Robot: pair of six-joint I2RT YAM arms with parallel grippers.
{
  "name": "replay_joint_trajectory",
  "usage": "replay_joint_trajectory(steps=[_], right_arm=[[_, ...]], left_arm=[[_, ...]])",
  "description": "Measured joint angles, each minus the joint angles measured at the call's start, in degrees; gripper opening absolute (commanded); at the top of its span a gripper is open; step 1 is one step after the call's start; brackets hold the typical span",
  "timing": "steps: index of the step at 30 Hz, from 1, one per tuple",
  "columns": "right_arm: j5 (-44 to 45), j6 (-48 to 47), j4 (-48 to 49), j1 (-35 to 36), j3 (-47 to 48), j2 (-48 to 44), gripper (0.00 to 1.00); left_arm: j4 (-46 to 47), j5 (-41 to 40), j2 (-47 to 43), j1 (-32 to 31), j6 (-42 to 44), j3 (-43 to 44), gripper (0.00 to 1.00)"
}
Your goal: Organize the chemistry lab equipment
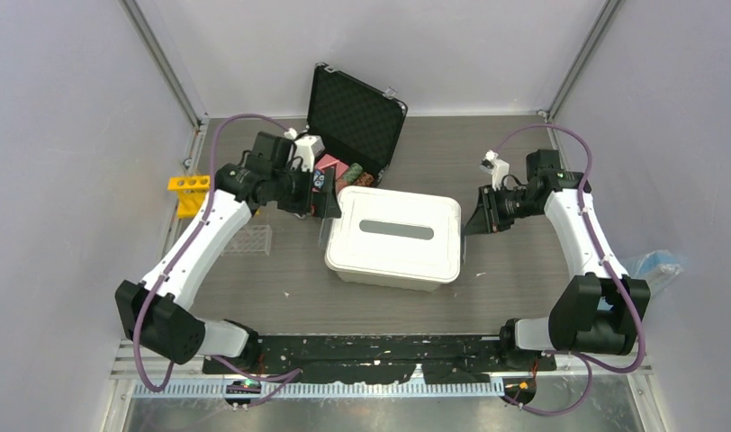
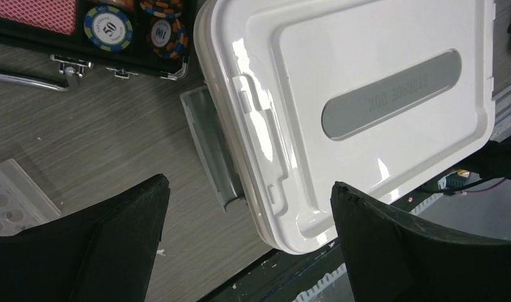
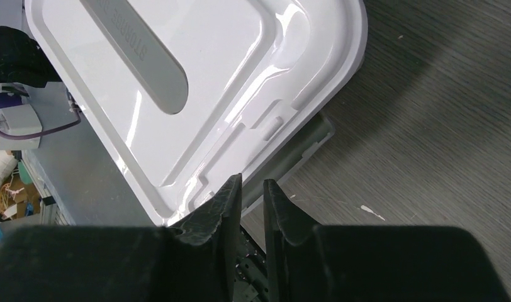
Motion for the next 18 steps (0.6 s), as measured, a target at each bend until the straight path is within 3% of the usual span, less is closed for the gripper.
replay_joint_trajectory(steps=[12, 18], right_arm=[[2.56, 0.61, 2.12, 7.21, 0.0, 0.0, 0.25], [5.49, 1.16, 2.49, 9.33, 1.33, 0.5, 0.25]], left_arm=[[1.09, 3.72, 4.98, 1.62, 0.11, -5.46, 0.99], [2.97, 9.2, 7.8, 5.68, -1.9, -9.01, 0.89]])
